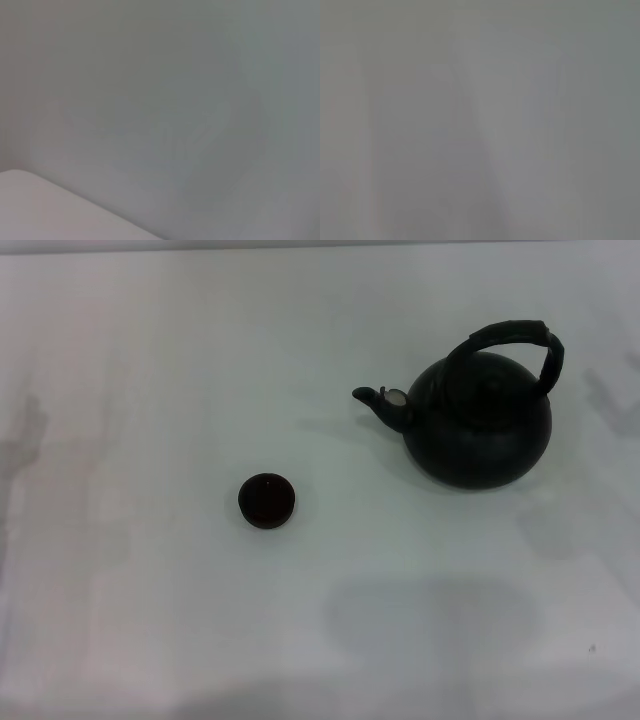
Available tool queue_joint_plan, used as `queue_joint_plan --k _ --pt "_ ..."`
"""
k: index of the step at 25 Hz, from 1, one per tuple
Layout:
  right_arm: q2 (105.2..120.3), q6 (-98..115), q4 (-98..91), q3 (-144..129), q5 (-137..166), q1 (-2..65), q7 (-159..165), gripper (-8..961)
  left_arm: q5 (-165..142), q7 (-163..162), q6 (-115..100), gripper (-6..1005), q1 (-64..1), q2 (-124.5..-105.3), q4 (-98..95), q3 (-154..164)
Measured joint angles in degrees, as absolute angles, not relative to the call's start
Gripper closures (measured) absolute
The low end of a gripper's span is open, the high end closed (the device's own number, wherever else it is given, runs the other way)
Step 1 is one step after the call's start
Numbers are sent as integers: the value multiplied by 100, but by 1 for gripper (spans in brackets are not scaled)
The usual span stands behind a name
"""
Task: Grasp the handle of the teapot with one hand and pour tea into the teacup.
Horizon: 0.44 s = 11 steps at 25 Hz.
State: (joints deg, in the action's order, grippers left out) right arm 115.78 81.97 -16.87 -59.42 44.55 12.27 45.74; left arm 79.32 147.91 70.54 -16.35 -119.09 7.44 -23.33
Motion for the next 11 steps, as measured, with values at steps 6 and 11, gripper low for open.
queue_joint_plan --k 6,11 --pt "11617 8133 -718 -6006 3633 1672 3047 187 7528 15114 7055 109 -1635 -11905 723 -2320" --pt "11614 7986 -624 -5985 3629 1690 2965 187 7282 15566 7058 109 -1649 -11905 731 -2320"
